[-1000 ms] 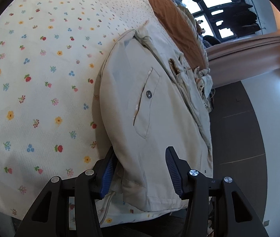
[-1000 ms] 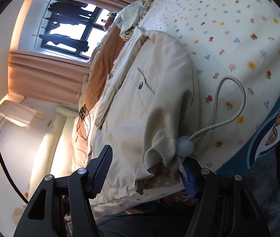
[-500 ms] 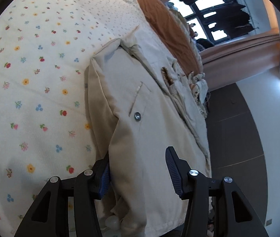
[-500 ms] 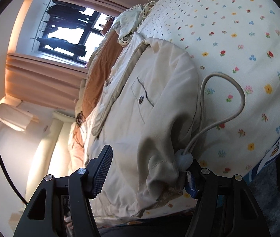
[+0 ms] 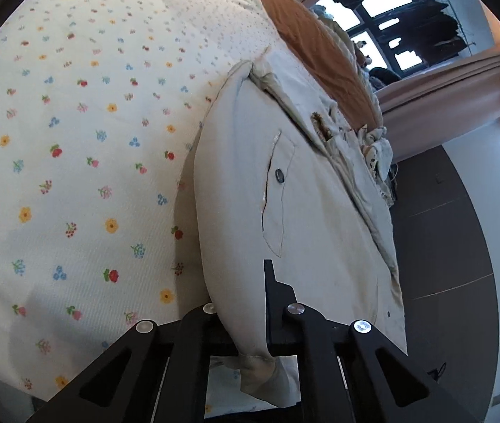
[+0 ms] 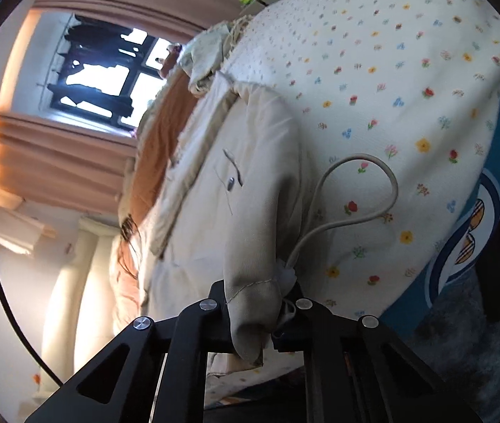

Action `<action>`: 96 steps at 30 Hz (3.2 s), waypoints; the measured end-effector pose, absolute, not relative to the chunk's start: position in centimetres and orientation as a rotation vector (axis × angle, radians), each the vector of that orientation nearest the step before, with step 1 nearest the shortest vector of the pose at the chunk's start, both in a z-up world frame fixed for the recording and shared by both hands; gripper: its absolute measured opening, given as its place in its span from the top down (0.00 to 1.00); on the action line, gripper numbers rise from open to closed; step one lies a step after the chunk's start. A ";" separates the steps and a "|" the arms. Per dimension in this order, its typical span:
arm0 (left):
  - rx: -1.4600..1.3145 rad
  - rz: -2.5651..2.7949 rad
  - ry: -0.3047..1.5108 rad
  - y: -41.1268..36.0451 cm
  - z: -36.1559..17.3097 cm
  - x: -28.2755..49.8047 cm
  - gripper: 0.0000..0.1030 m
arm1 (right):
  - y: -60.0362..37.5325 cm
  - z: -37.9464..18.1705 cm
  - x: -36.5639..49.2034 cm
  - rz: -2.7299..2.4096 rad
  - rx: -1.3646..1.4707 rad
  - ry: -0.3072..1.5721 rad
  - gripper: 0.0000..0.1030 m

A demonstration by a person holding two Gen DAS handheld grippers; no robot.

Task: Fold large clothes
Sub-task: 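Lift the hem with both grippers and fold it over the jacket body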

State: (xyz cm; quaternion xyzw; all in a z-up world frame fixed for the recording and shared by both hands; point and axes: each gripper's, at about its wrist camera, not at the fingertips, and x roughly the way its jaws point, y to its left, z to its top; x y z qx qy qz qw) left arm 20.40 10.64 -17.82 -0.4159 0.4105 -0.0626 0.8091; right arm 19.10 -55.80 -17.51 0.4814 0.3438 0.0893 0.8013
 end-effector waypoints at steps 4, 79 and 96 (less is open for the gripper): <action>-0.885 -0.145 0.813 11.6 -15.1 18.3 0.94 | -55.6 -14.5 17.8 0.217 1.001 0.687 0.89; -0.837 -0.071 0.774 14.5 -4.1 38.5 0.93 | -51.0 -1.4 40.2 0.331 0.919 0.521 0.89; -0.838 -0.087 0.833 14.9 -8.2 40.6 0.24 | -48.8 -4.7 42.5 0.160 0.809 0.643 0.32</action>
